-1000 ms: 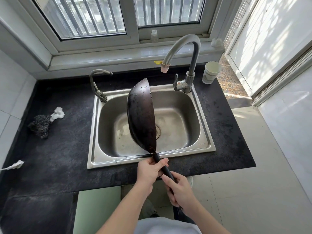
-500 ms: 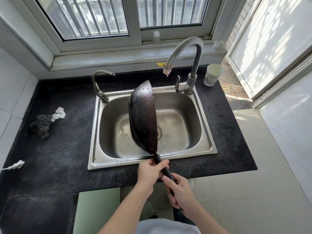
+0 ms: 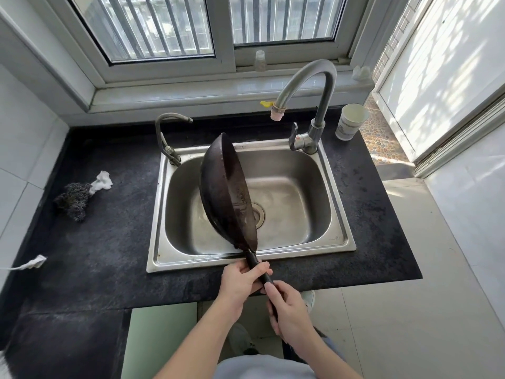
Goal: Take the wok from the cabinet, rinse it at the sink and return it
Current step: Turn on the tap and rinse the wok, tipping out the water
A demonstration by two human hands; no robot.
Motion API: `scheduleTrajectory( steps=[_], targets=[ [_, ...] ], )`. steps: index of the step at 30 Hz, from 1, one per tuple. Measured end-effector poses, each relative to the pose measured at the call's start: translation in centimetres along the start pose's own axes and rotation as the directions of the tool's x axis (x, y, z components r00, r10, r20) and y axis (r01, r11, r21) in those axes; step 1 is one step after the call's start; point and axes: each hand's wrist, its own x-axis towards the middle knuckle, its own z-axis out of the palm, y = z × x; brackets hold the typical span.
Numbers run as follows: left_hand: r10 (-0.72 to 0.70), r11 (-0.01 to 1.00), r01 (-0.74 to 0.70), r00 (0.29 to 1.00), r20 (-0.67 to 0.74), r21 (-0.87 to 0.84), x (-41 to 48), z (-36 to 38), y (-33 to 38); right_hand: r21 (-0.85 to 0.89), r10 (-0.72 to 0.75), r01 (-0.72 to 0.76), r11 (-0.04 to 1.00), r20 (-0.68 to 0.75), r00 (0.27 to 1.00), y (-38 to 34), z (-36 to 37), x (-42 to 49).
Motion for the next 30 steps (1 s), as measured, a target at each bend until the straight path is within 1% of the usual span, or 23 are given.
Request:
scheduleTrajectory(
  steps=[3, 5, 6, 8, 10, 13, 17, 19, 21, 23, 25, 28, 30],
  targets=[
    [-0.031, 0.998, 0.033, 0.999, 0.032, -0.049, -0.4, -0.6, -0.5, -0.216, -0.069, 0.059, 0.975, -0.042, 0.997, 1.3, 0.2, -0.1],
    [-0.061, 0.993, 0.065, 0.997, 0.042, -0.1, -0.7, -0.8, -1.0, -0.373, -0.122, 0.09, 0.924, -0.064, 0.99, 1.9, 0.1, -0.3],
    [-0.078, 0.987, 0.083, 0.996, 0.045, -0.139, -0.9, -0.9, -1.4, -0.423, -0.146, 0.102, 0.901, -0.073, 0.987, 2.1, 0.1, -0.5],
    [-0.105, 0.971, 0.115, 0.993, 0.055, -0.211, -1.0, -1.1, -1.9, -0.486, -0.19, 0.133, 0.864, -0.069, 0.979, 2.3, 0.4, -0.8],
    [-0.114, 0.961, 0.125, 0.992, 0.058, -0.245, -1.1, -1.2, -2.3, -0.535, -0.226, 0.16, 0.83, -0.06, 0.972, 2.7, 0.6, -1.0],
    [-0.115, 0.955, 0.125, 0.992, 0.054, -0.269, -1.1, -1.3, -2.5, -0.55, -0.24, 0.165, 0.819, -0.067, 0.968, 2.9, 0.9, -1.2],
    [-0.118, 0.956, 0.121, 0.993, 0.03, -0.268, -1.1, -1.0, -2.5, -0.519, -0.241, 0.157, 0.84, -0.096, 0.966, 2.2, 1.4, -1.6],
    [-0.113, 0.962, 0.124, 0.992, 0.061, -0.242, -1.0, -1.2, -2.3, -0.475, -0.219, 0.143, 0.868, -0.109, 0.97, 2.0, 1.7, -1.8],
    [-0.11, 0.966, 0.133, 0.988, 0.112, -0.223, -1.1, -1.5, -2.0, -0.407, -0.153, 0.103, 0.907, -0.091, 0.984, 1.8, 1.9, -1.9],
    [-0.1, 0.964, 0.133, 0.984, 0.149, -0.231, -1.3, -2.0, -1.7, -0.292, -0.043, 0.03, 0.956, -0.036, 0.998, 1.6, 2.0, -2.0],
    [-0.093, 0.963, 0.134, 0.98, 0.175, -0.233, -1.4, -2.5, -1.7, -0.151, 0.061, -0.052, 0.987, 0.062, 0.996, 1.5, 2.2, -1.8],
    [-0.102, 0.961, 0.151, 0.972, 0.212, -0.232, -1.3, -3.1, -1.8, 0.052, 0.175, -0.188, 0.981, 0.189, 0.966, 1.3, 2.4, -1.4],
    [-0.107, 0.96, 0.161, 0.967, 0.232, -0.227, -1.2, -3.4, -1.7, 0.108, 0.212, -0.243, 0.964, 0.241, 0.947, 1.1, 2.3, -1.3]
  ],
)
